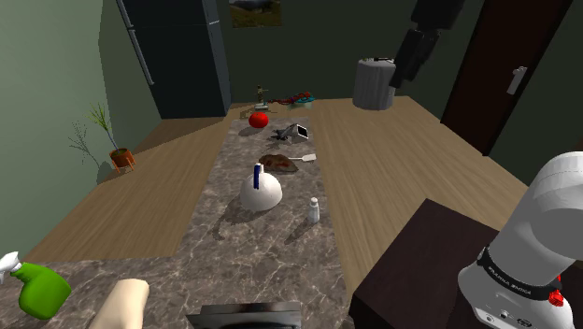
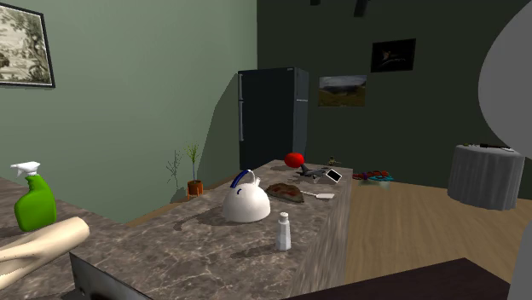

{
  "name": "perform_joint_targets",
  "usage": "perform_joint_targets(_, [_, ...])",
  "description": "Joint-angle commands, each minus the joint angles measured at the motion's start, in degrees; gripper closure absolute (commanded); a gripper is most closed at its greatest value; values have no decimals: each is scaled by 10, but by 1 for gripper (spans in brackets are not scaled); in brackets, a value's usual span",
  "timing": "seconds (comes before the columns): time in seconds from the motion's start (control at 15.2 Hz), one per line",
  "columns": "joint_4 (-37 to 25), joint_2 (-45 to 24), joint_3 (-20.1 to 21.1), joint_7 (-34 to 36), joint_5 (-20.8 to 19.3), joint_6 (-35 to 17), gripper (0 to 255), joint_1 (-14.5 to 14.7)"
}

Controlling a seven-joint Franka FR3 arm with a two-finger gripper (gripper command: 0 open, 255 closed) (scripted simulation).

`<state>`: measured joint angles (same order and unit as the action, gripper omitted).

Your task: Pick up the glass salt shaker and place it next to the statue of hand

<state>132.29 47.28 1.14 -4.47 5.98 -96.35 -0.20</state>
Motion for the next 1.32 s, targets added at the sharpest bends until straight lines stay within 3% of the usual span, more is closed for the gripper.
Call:
perform_joint_targets(0.0, [0,0,0,0,0,0,0,0])
perform_joint_targets(0.66, [132,-76,13,-31,-2,-212,0,8])
perform_joint_targets(1.25, [181,-229,24,-56,-7,-417,0,12])
